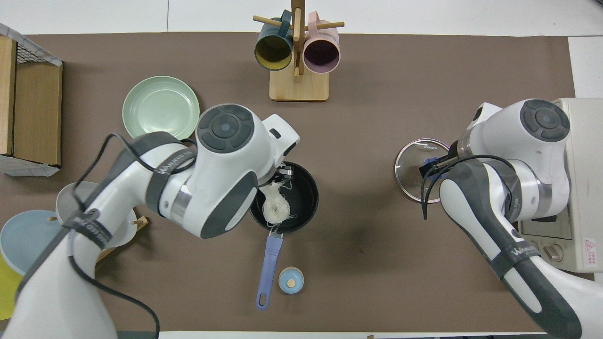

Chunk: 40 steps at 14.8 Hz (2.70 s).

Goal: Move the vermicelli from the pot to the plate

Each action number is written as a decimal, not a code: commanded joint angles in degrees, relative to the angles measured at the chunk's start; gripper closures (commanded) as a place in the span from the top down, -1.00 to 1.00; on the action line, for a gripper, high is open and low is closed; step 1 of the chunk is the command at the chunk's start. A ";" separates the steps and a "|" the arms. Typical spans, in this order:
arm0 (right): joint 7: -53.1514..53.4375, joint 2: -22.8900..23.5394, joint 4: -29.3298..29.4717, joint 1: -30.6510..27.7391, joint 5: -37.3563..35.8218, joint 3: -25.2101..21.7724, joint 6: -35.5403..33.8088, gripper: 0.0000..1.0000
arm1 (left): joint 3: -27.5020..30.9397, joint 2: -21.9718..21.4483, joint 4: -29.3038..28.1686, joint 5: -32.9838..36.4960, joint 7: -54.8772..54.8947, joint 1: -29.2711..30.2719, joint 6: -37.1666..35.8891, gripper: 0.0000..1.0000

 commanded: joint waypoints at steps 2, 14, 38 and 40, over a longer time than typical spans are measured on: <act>2.70 -0.78 12.60 -1.07 -0.38 0.12 -15.70 1.00 | 0.17 0.09 14.28 -3.44 4.95 10.61 -15.76 -1.00; 2.97 -7.80 24.59 -6.61 -1.79 -0.32 -37.72 1.00 | 0.34 13.44 16.42 -0.65 20.44 28.23 2.12 -1.00; 5.61 -9.04 24.15 -3.62 -0.74 -5.33 -37.72 1.00 | 0.52 -12.02 6.08 2.35 19.82 28.05 -19.05 1.00; 5.61 -9.04 24.15 -3.45 -0.73 -5.33 -37.80 1.00 | 0.52 -14.49 1.76 2.35 19.91 27.53 -18.52 1.00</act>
